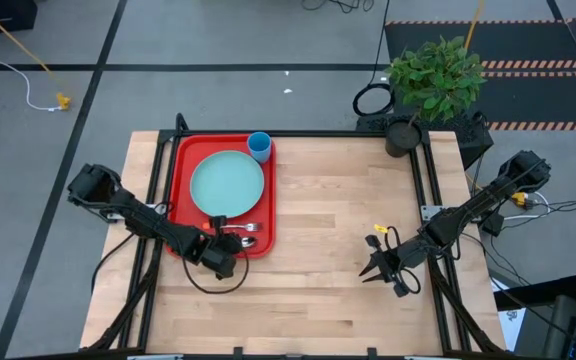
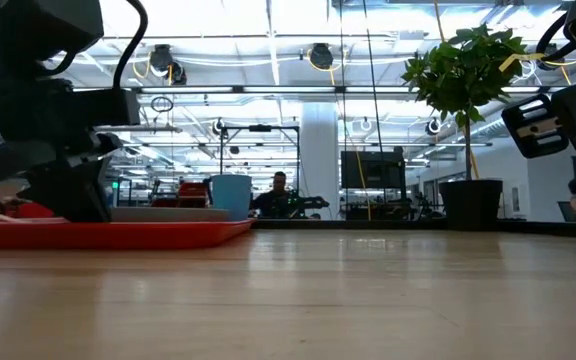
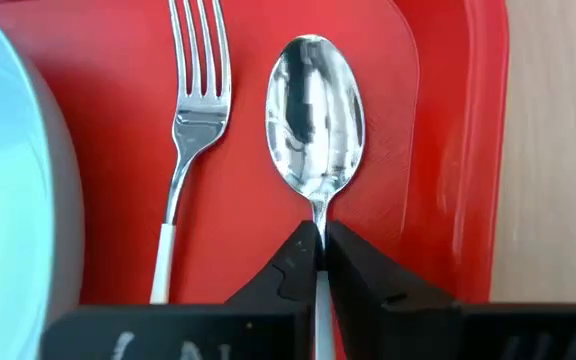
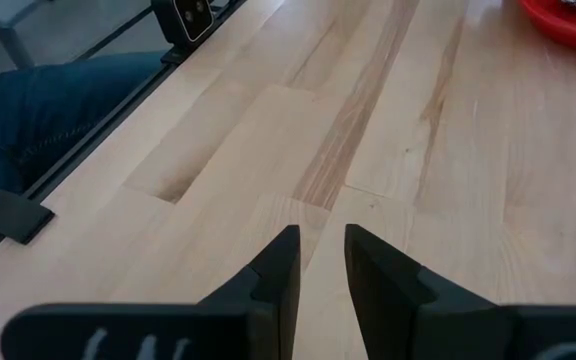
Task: Pick and place plate/cup/fork/spoon on tray
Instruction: Put the orange spoon on the red serving tray to the right of the orange fork, then return to Home Position
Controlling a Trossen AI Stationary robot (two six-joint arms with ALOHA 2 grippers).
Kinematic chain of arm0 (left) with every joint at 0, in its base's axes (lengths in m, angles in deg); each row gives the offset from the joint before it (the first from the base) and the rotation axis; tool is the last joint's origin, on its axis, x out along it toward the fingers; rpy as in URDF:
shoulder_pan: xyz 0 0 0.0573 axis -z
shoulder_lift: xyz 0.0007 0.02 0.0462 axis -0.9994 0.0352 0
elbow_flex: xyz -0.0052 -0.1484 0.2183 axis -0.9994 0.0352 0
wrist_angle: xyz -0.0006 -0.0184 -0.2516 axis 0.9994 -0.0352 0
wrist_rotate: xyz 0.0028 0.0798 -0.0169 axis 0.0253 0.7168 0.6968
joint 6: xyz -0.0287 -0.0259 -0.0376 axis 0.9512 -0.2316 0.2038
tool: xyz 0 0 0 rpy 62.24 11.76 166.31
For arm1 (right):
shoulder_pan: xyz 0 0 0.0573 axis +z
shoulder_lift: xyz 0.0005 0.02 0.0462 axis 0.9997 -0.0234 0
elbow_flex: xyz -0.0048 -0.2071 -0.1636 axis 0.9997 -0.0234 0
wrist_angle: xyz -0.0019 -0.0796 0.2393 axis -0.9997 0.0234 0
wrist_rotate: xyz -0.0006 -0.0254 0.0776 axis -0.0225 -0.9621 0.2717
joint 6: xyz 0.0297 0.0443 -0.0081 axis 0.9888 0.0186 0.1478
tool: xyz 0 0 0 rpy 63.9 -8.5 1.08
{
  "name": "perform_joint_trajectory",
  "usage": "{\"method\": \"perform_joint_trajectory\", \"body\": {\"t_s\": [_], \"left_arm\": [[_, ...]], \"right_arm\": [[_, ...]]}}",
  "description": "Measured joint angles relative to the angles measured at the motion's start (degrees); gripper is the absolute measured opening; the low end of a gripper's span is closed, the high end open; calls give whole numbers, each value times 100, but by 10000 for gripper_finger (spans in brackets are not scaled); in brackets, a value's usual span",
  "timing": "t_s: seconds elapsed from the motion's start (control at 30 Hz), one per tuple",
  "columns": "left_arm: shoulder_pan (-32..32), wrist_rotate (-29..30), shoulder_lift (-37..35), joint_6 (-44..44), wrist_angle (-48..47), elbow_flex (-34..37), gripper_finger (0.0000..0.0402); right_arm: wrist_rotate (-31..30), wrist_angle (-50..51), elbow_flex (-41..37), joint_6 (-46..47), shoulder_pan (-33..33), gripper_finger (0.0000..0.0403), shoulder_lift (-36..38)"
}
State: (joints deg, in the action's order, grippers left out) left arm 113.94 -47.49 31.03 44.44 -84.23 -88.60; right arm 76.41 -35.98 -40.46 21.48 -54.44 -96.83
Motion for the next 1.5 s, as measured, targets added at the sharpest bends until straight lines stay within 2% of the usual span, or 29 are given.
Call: {"method": "perform_joint_trajectory", "body": {"t_s": [0.37,0.6,0.73,0.87,1.0,1.2,1.5], "left_arm": [[-4,-20,-59,39,-11,-54,93],[-169,13,-326,271,-238,-668,101],[-301,73,-519,-155,-310,-1204,93],[-402,449,-634,-832,-332,-1717,90],[-534,623,-640,-1649,-312,-2093,90],[-912,705,-640,-2398,200,-2111,90],[-1357,703,-640,-2590,250,-2109,90]], "right_arm": [[0,-21,-1,-1,0,73,0],[2,-37,-1,-177,0,73,282],[-8,40,-1,-321,-14,73,708],[-138,282,1,-643,-20,71,1199],[-149,607,-1,-970,-121,50,1662],[-149,824,-1,-1883,-486,5,2262],[-131,945,-1,-2307,-1315,1,2516]]}}
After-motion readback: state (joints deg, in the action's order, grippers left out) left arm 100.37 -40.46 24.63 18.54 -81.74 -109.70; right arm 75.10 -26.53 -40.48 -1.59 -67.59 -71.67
